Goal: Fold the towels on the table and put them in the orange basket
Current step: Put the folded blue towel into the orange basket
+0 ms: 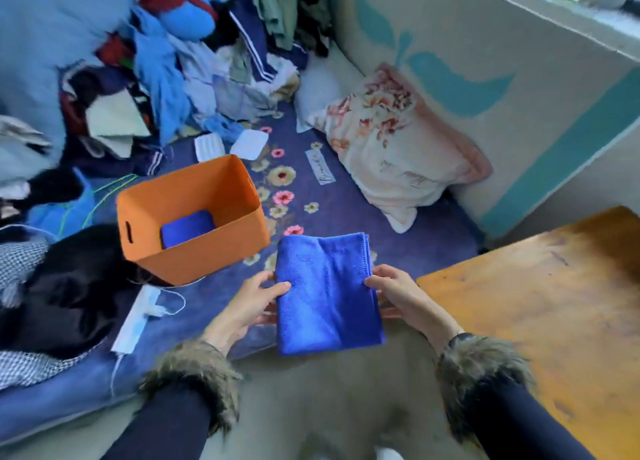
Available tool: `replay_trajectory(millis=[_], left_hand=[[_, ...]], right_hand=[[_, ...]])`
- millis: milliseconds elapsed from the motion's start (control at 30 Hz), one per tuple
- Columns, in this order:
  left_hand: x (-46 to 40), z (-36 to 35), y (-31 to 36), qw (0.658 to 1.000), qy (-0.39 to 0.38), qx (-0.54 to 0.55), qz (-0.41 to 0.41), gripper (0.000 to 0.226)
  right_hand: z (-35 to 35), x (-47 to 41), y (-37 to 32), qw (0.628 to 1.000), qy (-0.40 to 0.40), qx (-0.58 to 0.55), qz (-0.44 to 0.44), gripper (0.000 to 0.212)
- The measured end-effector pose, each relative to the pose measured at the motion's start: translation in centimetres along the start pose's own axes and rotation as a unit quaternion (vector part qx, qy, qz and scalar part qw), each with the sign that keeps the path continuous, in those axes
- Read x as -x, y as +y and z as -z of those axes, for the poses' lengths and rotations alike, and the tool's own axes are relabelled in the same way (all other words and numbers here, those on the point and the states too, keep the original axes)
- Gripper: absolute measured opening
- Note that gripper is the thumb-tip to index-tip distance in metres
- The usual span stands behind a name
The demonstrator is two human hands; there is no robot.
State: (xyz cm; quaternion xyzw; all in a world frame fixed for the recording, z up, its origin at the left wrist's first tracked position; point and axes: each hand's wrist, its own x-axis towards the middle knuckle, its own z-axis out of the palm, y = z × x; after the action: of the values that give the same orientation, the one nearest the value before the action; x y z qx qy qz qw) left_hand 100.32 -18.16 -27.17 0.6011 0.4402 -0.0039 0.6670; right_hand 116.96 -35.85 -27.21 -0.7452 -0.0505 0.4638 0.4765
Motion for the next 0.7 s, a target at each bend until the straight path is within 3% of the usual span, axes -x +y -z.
replay_trajectory(millis=[167,433,700], left_hand=[[-0.2,8.5,0.0,0.995,0.083,0.052,-0.015,0.009],[-4.9,16.7,0.9,0.987,0.121,0.107,0.001,0.010],[-16.4,23.1,4.7,0.973,0.190,0.119,0.047,0.009]], right_hand=[[-7.5,-2.7,-5.7,0.996,-0.059,0.054,0.033,0.008],[-14.7,-10.2,-11.8,0.985,-0.130,0.107,0.044,0.017],[-21.3,-23.3,-18.7,0.981,-0.124,0.151,0.018,0.006]])
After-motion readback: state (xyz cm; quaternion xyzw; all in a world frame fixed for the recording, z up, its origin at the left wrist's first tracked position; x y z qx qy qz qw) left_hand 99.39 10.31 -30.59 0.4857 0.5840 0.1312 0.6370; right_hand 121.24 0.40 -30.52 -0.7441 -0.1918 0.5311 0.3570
